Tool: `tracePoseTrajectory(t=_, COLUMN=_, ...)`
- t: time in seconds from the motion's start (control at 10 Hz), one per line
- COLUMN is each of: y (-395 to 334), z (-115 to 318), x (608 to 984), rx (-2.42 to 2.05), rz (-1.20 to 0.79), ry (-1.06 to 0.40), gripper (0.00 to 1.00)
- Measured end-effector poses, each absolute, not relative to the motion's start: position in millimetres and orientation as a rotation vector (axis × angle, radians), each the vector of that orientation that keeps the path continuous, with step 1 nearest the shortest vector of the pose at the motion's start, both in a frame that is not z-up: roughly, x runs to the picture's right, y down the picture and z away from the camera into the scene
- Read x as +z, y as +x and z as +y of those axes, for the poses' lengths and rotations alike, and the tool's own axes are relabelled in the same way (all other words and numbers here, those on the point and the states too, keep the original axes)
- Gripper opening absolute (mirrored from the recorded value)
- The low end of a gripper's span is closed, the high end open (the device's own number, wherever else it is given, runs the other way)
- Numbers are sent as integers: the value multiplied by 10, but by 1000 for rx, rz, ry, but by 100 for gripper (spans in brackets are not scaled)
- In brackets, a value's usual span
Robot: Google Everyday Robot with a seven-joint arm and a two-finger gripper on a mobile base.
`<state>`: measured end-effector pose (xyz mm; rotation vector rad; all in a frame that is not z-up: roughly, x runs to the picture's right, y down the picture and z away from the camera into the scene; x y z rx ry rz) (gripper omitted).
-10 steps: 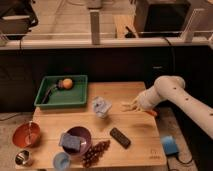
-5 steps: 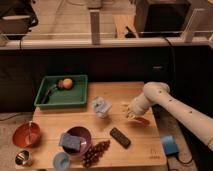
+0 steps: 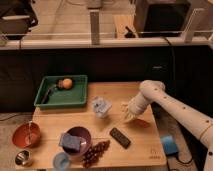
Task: Place pepper in table surface
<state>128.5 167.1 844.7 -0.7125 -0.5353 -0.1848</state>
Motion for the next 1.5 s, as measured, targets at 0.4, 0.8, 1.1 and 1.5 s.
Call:
tracePoseTrajectory(t=0.4, y=1291, z=1721, x=8492, rx=-182, rz=-523, ry=-745, gripper=80)
tracePoseTrajectory(t=0.8, y=1289, z=1752, x=8514, rx=-184, rz=-510, ry=-756, gripper=80)
tracePoseTrajectory(t=1.1, y=1276, z=1726, x=8503, rx=-185, rz=-520, ry=-725, gripper=80)
tracePoseTrajectory(t=1.5, y=1265, z=1691, x=8473, rx=-198, rz=-542, ry=-683, gripper=80)
